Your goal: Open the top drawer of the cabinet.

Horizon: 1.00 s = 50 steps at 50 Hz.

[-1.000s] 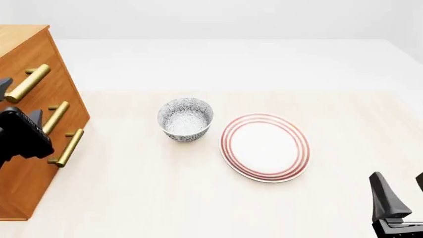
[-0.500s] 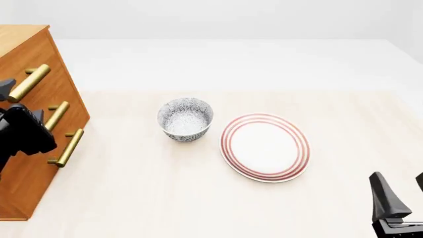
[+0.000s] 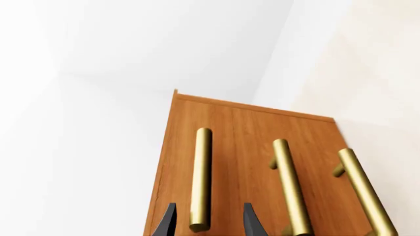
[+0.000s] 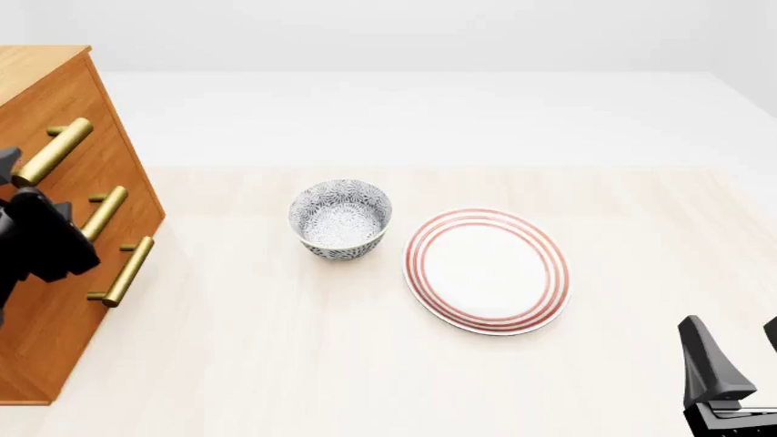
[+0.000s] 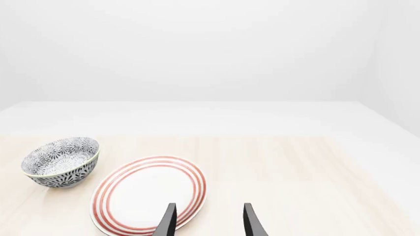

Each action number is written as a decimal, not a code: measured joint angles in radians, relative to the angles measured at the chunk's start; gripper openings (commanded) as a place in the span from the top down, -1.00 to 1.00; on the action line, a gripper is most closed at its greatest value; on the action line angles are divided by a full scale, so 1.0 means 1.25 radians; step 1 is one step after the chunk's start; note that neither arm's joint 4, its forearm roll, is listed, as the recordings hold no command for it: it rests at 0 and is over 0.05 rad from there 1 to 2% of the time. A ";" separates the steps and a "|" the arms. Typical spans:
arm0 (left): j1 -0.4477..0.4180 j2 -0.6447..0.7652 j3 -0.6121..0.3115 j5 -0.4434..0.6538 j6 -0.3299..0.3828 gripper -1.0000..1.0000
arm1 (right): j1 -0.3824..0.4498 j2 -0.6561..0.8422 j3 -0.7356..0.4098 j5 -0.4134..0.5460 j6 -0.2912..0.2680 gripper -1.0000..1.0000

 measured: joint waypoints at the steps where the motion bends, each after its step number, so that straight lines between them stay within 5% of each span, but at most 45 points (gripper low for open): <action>1: 0.001 0.000 -0.001 0.000 -0.001 -1.00 | 0.000 0.000 0.000 0.000 0.000 -1.00; 19: 0.014 0.019 -0.016 0.000 -0.009 -1.00 | 0.000 0.000 0.000 0.000 0.000 -1.00; 20: 0.014 0.020 -0.016 -0.002 -0.009 1.00 | 0.000 0.000 0.000 0.000 0.000 -1.00; 50: -0.011 0.027 0.008 -0.085 0.046 1.00 | 0.000 0.000 0.000 0.000 0.000 -1.00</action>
